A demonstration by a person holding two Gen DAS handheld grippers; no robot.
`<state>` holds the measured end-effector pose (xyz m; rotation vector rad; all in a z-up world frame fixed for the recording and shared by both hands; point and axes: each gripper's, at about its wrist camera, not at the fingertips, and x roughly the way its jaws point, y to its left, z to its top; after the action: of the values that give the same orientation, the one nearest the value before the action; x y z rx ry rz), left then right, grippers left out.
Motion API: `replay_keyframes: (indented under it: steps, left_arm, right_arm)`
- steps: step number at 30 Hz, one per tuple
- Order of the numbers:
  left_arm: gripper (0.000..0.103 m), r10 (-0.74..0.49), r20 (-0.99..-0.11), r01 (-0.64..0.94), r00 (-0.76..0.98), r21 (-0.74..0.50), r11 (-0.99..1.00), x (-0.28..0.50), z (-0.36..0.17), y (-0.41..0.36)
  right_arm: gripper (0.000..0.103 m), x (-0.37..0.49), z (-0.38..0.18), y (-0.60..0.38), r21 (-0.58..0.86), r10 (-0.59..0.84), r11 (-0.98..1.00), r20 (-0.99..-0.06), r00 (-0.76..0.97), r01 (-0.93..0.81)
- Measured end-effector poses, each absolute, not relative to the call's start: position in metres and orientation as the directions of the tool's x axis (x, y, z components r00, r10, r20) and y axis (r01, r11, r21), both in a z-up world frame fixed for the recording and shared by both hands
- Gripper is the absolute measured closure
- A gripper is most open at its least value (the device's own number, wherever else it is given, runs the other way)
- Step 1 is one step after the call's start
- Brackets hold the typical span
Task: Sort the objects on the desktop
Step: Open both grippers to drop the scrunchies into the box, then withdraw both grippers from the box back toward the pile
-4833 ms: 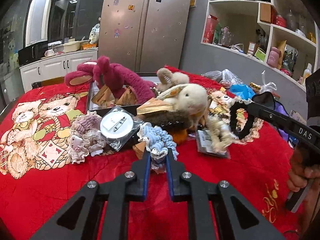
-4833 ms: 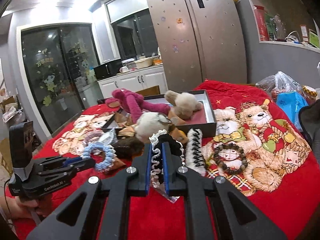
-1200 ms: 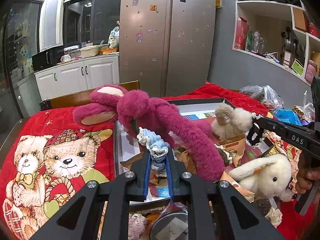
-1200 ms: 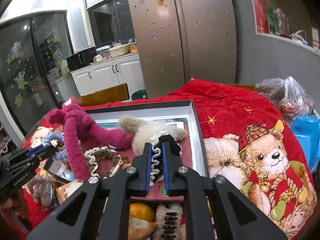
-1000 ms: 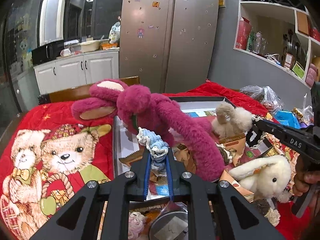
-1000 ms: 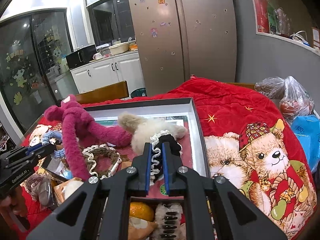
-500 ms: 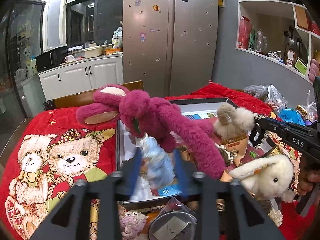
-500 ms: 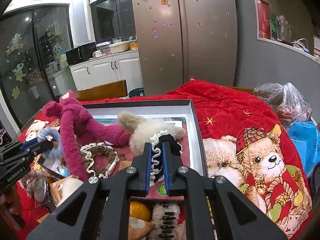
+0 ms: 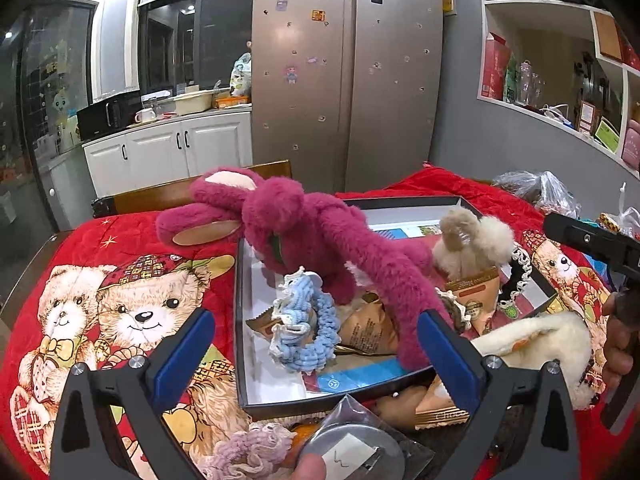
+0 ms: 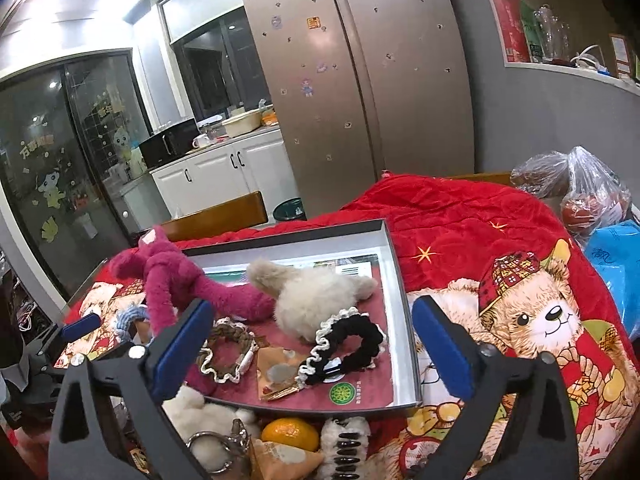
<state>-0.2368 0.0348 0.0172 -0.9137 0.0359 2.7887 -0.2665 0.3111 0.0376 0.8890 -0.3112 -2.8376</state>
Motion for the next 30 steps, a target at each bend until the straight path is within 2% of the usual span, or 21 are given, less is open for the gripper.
replay_keyframes:
  steps: [14,25,30]
  left_arm:
    - [0.0,0.172,-0.58,-0.19,-0.796,-0.03,-0.981,-0.233,0.019,0.034]
    - [0.0,0.164,-0.559,-0.183,-0.813,-0.022,-0.983,-0.226,0.025,0.034]
    - [0.0,0.155,-0.538,-0.164,-0.829,-0.033,-0.986,-0.216,0.04,0.024]
  right_arm:
    - [0.001,-0.268,0.035,0.317,0.288,-0.238,-0.954,-0.542,-0.806,0.087]
    - [0.0,-0.26,0.048,0.297,0.196,-0.19,-0.976,-0.538,-0.821,0.097]
    - [0.0,-0.243,0.067,0.287,0.154,-0.177,-0.981,-0.495,-0.851,0.114]
